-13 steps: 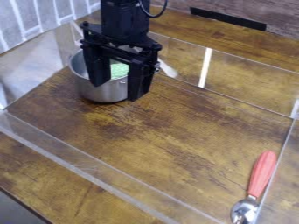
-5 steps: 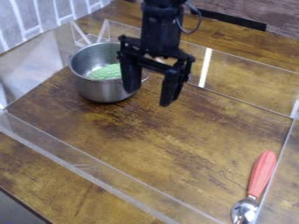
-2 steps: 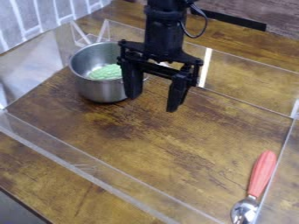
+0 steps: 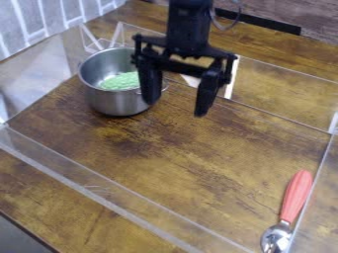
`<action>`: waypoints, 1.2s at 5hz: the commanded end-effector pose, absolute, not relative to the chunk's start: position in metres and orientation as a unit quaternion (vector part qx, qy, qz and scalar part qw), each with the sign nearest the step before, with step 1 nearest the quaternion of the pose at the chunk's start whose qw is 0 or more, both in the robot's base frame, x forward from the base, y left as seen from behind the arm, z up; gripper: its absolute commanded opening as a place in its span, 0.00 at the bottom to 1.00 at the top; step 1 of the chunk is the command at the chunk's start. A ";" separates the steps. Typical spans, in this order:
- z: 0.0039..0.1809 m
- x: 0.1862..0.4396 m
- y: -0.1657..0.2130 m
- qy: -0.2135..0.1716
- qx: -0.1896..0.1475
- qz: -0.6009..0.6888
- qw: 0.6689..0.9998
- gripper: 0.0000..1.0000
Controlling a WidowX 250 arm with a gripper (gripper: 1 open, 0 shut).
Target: Put the green object in the silver pot
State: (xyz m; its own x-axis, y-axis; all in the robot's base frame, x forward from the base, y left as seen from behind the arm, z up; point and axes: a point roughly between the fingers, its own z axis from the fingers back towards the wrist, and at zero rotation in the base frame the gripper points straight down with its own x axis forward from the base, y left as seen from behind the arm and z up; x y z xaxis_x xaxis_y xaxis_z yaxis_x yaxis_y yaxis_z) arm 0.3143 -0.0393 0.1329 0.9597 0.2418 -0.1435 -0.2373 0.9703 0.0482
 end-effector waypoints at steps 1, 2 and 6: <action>0.168 0.326 -0.065 0.008 0.004 0.074 0.997 1.00; 0.159 0.341 -0.094 -0.010 0.006 0.018 1.000 1.00; 0.131 0.365 -0.108 0.015 0.017 0.028 0.999 1.00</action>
State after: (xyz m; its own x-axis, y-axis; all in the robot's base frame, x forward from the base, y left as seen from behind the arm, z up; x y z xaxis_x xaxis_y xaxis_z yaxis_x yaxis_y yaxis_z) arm 0.3604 -0.1012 0.1081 0.9927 0.0728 -0.0965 -0.0676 0.9961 0.0567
